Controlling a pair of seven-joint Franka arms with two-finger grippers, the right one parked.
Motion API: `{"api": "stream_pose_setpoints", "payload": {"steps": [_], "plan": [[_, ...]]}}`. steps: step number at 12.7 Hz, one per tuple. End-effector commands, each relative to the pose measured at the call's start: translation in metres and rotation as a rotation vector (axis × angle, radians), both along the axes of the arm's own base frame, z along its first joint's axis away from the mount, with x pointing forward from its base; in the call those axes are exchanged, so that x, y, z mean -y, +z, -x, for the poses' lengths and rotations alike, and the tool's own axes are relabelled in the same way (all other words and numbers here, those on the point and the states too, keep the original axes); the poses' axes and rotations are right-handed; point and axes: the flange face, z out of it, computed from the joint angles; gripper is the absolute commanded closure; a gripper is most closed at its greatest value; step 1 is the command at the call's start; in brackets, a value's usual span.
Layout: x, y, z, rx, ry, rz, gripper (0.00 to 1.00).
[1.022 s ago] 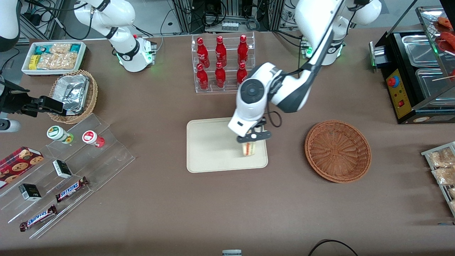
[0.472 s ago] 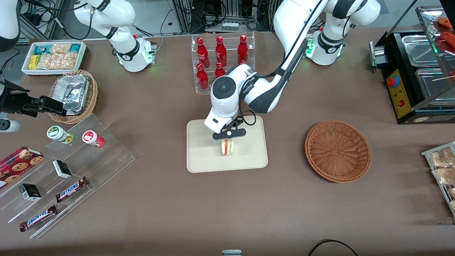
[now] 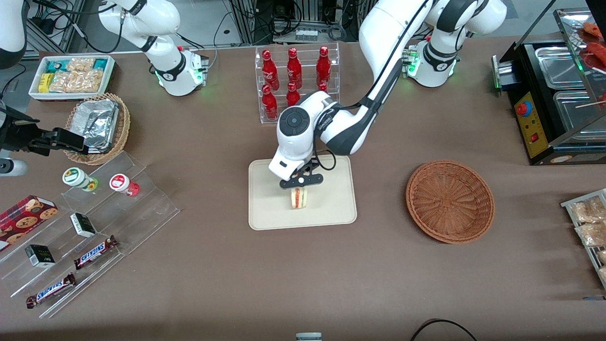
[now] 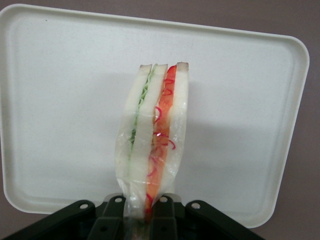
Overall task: Place sandwich from basket to tray
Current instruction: 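Lower the held sandwich onto the tray center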
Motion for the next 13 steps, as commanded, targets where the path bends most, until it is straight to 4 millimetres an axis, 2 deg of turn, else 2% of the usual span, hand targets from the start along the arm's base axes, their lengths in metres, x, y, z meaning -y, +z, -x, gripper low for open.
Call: {"api": "stream_pose_setpoints", "payload": {"steps": [1,7,10,13], "plan": [[0.007,-0.008,-0.002,-0.009,0.016,-0.015,1.00],[0.020,-0.001,-0.016,-0.058,0.025,-0.071,1.00],[0.019,-0.003,-0.020,-0.038,0.024,-0.082,1.00],[0.018,-0.013,-0.021,-0.032,0.028,-0.100,1.00]]}}
